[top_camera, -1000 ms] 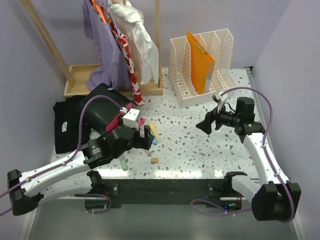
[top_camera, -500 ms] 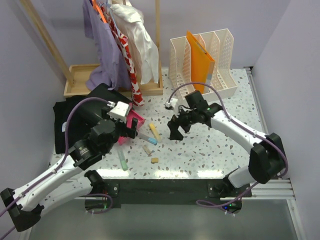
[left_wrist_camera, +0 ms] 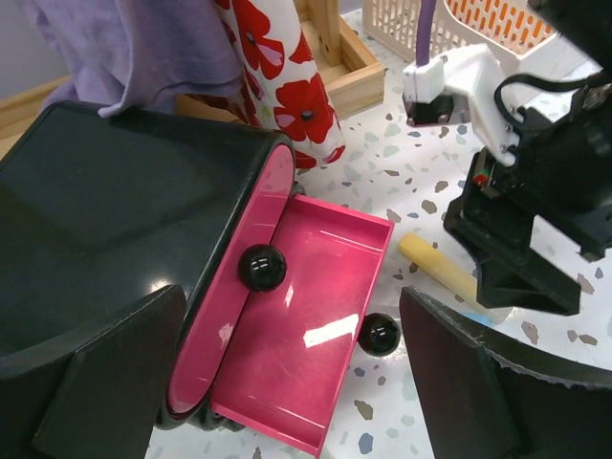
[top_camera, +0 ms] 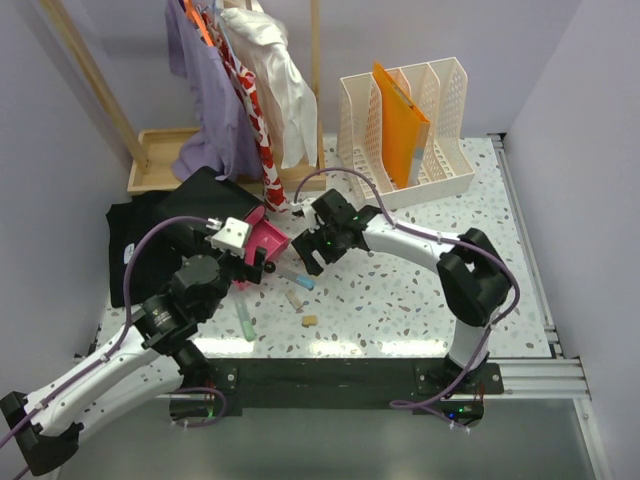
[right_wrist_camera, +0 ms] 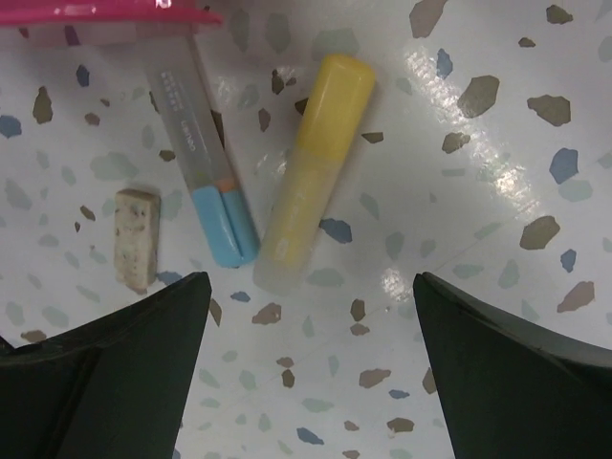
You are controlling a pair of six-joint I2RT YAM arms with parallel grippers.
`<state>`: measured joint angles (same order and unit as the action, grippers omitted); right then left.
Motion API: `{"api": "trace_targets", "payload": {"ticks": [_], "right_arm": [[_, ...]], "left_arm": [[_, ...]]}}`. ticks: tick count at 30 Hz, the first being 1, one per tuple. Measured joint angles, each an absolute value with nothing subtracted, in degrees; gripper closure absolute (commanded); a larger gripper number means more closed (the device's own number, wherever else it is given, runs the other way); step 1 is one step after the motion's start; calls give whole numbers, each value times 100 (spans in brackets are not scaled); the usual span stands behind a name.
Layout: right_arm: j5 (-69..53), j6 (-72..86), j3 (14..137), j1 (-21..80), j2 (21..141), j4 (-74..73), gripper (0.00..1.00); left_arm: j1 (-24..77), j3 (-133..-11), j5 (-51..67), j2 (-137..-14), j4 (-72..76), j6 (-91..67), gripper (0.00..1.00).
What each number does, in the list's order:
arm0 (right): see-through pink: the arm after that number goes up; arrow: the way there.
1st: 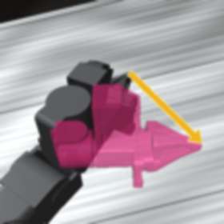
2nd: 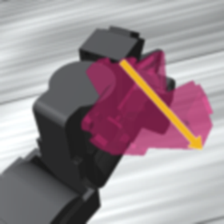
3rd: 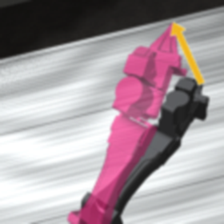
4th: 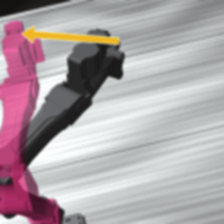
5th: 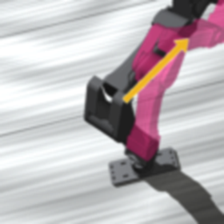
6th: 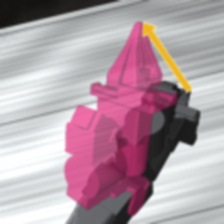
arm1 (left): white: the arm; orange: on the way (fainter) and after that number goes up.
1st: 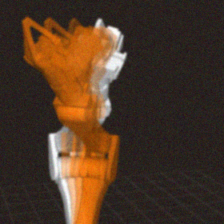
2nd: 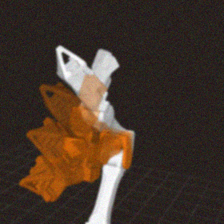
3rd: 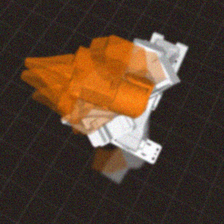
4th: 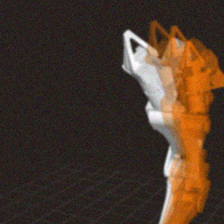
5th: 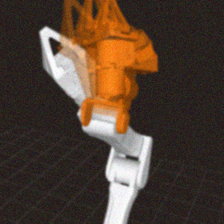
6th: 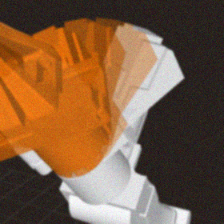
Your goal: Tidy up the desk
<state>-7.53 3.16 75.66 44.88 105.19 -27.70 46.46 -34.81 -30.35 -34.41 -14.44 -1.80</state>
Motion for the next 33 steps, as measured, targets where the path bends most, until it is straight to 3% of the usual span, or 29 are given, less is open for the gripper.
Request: {"api": "trace_targets", "payload": {"ticks": [10,17,20,25,33], "right_arm": [[-169,832,7618,4694,10888,-2665,11],[239,904,7616,4694,11181,-2563,18],[403,904,7616,4694,11236,-2554,27],[655,854,7526,4698,11212,-2408,57],[716,593,7336,4698,11087,-2268,82]], "left_arm": [[4617,-3481,-3203,-3389,-1444,-165,0],[4615,-3479,-3225,-3389,-1444,-165,0],[4615,-3479,-3227,-3387,-1441,-165,0],[4615,-3479,-3227,-3365,-1441,-104,0],[4615,-3476,-3227,-3306,-1437,-14,0]]}}
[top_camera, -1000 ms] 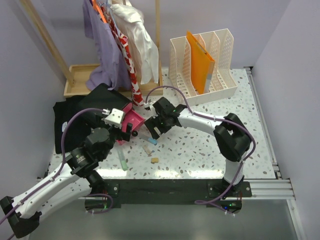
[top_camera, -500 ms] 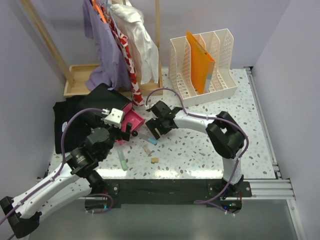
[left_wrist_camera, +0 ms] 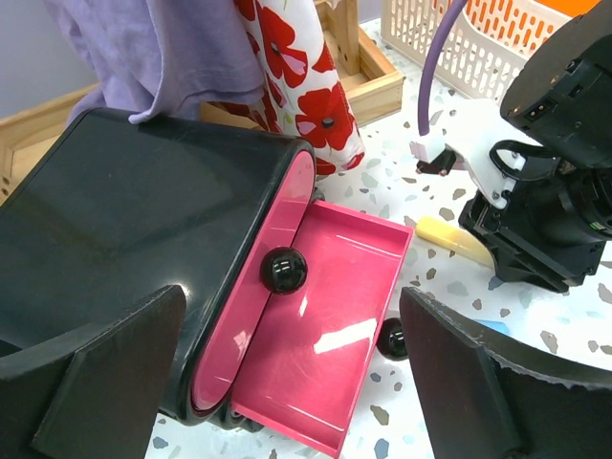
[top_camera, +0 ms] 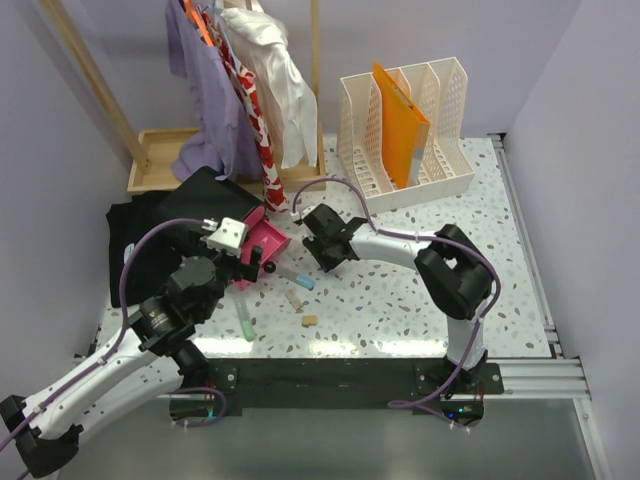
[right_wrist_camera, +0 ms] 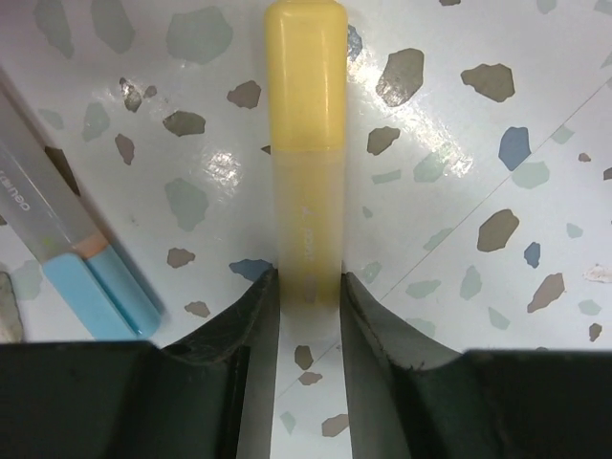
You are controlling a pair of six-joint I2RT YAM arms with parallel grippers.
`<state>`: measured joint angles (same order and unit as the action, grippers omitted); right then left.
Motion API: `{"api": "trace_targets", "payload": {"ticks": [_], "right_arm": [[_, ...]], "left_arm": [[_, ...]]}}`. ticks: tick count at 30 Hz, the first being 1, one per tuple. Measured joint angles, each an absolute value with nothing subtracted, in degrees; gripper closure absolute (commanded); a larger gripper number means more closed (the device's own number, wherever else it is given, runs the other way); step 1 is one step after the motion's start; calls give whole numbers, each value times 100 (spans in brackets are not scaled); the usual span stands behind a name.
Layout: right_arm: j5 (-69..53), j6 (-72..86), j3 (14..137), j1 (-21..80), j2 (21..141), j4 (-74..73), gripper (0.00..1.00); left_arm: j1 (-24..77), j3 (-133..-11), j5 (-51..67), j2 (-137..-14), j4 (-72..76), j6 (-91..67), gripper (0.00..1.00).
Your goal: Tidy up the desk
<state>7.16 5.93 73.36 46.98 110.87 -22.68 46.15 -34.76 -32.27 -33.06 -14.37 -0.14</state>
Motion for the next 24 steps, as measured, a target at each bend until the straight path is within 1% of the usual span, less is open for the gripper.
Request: {"api": "trace_targets", "payload": {"ticks": [2,3,7,12,16,24], "right_arm": [[720,456,7334,4696,11074,-2285,88],[720,397,7328,4696,11059,-2300,89],[701,-97,7260,4696,10814,-2451,100],[574,-886,7175,4681,10062,-2663,100],[71,-1739,7240,4648,9553,-3050,100],[-574,-3393,8254,4646,9585,-4023,100]], "left_arm": [[4613,-3472,-3227,-3295,-1431,-12,0],[4615,-3463,-3227,-3284,-1424,-12,0],[4613,-3415,-3229,-3260,-1424,-10,0],[4615,-3398,-3232,-3242,-1422,21,0],[4615,-3395,-3275,-3203,-1424,25,0],[4615,-3391,-3734,-2847,-1424,21,0]]}}
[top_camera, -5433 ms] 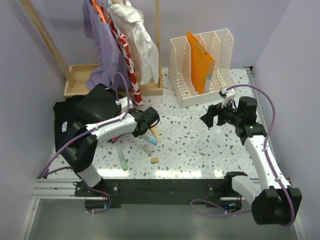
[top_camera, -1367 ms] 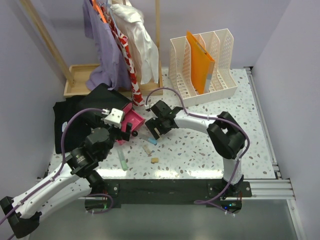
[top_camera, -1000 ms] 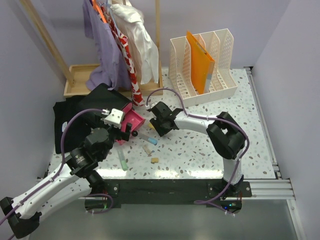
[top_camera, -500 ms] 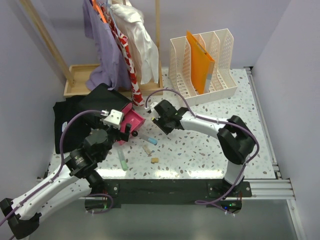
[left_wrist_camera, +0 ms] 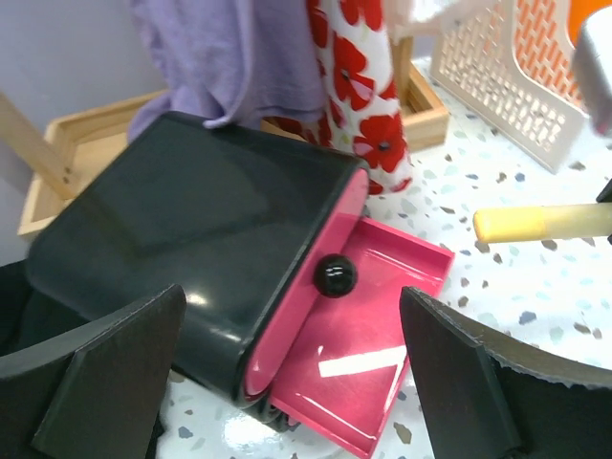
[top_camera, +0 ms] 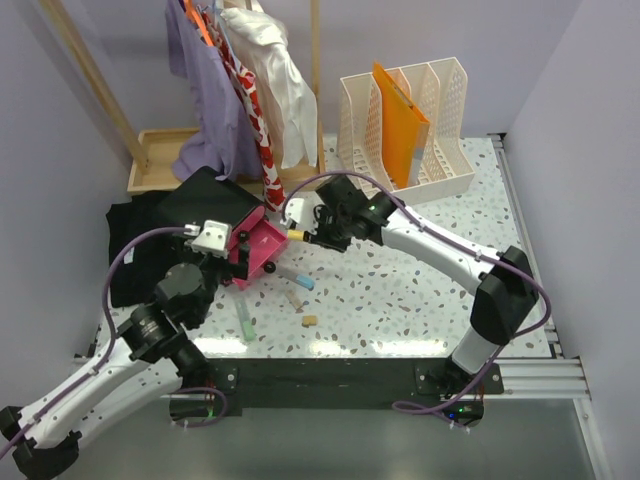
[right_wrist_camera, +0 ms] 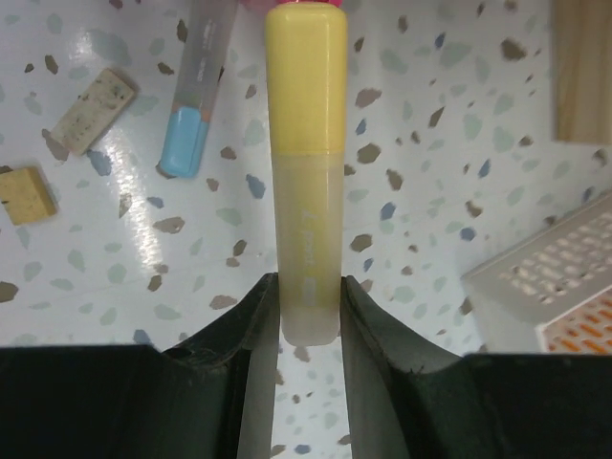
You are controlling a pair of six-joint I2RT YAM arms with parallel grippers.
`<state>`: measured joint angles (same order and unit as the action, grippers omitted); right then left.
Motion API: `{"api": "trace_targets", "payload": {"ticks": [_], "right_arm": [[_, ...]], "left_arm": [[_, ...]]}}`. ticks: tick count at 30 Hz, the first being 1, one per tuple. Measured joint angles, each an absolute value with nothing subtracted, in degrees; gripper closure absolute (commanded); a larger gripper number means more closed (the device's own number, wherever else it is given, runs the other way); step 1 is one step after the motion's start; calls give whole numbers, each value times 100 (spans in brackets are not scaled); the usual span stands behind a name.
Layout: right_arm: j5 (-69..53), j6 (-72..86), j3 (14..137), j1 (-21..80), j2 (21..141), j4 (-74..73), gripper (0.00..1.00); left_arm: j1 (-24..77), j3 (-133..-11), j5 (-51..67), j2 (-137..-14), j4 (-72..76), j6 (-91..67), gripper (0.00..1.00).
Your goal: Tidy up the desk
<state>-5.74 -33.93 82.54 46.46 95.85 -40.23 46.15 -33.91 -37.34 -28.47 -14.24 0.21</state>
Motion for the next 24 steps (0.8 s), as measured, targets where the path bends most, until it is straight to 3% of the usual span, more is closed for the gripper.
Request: {"api": "trace_targets", "payload": {"ticks": [9,18,21,24], "right_arm": [[-620,-4788,9301,5033,9977,-4086,100],[259,-5658,9990,6045,11004,-3959,98],[567,-5745,10226,6154,11253,-3940,91],[781,-5778,10396,6180,11408,-3911,67]], "left_arm": [[4615,-3369,-4657,-2204,-1380,19,0],[4613,-3291,-5109,-2008,-1295,19,0],[4576,-3288,-5288,-1994,-1328,71,0],[4574,-3288,-5365,-1986,-1326,86,0]]}}
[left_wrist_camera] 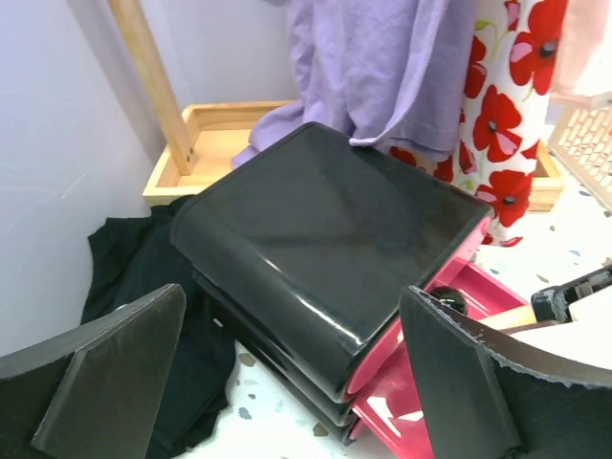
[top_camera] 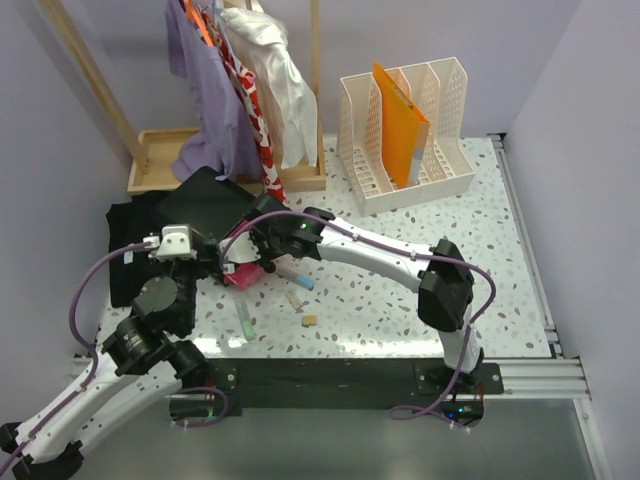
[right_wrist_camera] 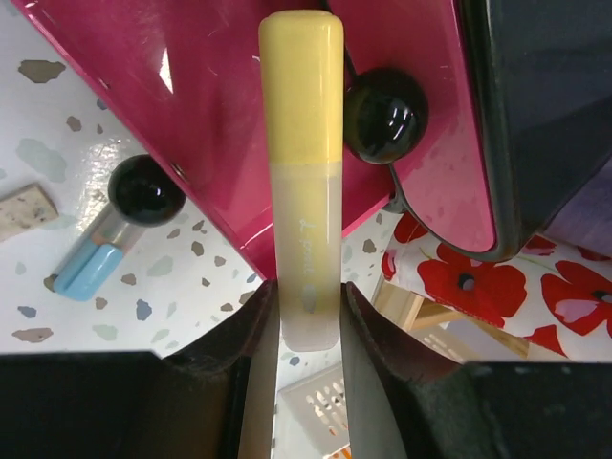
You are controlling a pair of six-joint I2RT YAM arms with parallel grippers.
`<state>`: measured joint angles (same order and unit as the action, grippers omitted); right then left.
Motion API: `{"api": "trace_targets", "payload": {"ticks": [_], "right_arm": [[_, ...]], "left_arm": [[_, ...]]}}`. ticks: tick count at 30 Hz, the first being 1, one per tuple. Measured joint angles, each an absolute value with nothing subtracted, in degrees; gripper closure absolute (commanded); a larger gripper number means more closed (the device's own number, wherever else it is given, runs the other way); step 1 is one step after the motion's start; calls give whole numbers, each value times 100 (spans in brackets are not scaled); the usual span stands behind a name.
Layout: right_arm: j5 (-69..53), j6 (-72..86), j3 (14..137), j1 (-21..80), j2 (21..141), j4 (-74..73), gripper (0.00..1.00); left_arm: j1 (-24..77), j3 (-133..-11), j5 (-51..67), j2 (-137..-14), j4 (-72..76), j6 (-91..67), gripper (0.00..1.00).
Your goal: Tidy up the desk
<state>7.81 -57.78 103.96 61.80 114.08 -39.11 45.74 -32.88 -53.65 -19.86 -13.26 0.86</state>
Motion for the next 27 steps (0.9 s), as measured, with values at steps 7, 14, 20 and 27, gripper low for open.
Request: {"api": "trace_targets", "payload": {"ticks": [7,14,20,27], "right_arm": [[1085,-5616,10418,6283,11469,-3769,43],[1208,-5288,10381,6307,11445,-3673,34],[1236,-4858,9900,6305,10989,-3533,24],[467,-4285,8788,5920,9432,-3420,13]], "left_arm": [[4556,-3288,-5599,-1881,-1332,123,0],[4539,-3288,-5680,-1831,-1240,119,0],[4545,-3288,-5393,-1839,-1155,110,0],[4552,-3275,-4842,-2040,-1160,-36,0]]}}
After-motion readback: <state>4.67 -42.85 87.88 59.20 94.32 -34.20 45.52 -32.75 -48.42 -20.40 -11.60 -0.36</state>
